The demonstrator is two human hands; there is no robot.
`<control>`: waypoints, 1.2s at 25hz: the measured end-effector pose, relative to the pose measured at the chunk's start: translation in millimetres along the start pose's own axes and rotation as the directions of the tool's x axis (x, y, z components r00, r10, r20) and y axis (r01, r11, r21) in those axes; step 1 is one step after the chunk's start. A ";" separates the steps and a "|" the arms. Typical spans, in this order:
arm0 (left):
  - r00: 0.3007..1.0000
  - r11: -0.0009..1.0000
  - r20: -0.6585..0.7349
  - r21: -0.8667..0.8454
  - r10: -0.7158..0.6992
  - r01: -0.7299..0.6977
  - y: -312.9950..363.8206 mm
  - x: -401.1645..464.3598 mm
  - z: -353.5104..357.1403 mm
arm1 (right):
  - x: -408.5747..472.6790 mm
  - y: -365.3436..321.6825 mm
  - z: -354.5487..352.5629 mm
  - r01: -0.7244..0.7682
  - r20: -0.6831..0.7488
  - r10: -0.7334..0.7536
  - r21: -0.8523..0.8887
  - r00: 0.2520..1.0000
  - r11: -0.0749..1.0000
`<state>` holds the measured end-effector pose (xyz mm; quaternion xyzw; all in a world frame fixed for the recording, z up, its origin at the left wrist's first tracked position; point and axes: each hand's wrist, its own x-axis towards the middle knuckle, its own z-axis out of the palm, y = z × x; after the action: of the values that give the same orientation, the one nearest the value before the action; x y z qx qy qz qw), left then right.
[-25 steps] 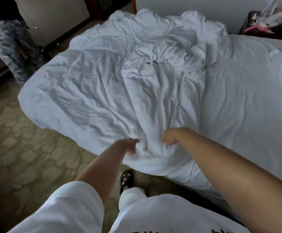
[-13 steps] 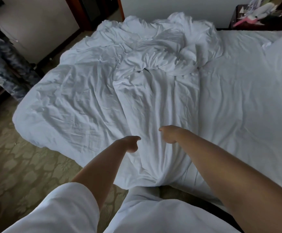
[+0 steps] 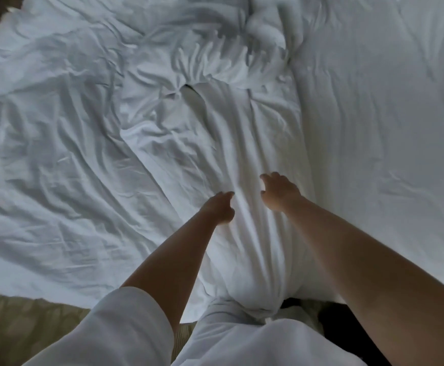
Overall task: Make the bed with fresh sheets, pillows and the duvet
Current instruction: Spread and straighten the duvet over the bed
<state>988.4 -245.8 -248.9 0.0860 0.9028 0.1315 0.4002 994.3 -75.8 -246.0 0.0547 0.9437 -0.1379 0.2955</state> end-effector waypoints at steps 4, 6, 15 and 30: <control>0.999 0.999 0.035 0.010 0.035 -0.036 6.3 52.4 -1.6 | 35.2 19.9 20.7 -0.219 0.040 0.216 0.095 0.976 0.971; 0.998 0.999 0.039 0.015 0.049 -0.050 9.1 74.7 1.8 | 46.9 28.8 34.2 -0.286 0.050 0.282 0.126 0.958 0.950; 0.998 0.999 -0.070 0.051 0.005 -0.001 8.6 111.0 45.1 | 56.2 49.1 66.1 -0.459 0.126 0.462 0.499 0.878 0.735; 0.895 0.936 -0.401 -0.350 -0.197 0.049 140.4 -11.5 -46.5 | -113.0 60.8 -28.7 -0.269 0.419 -0.168 0.793 0.893 0.547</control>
<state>968.4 -123.1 -167.9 -0.0715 0.9372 0.2709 0.2077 1082.5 -11.7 -172.5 0.1831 0.6662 -0.5690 0.4460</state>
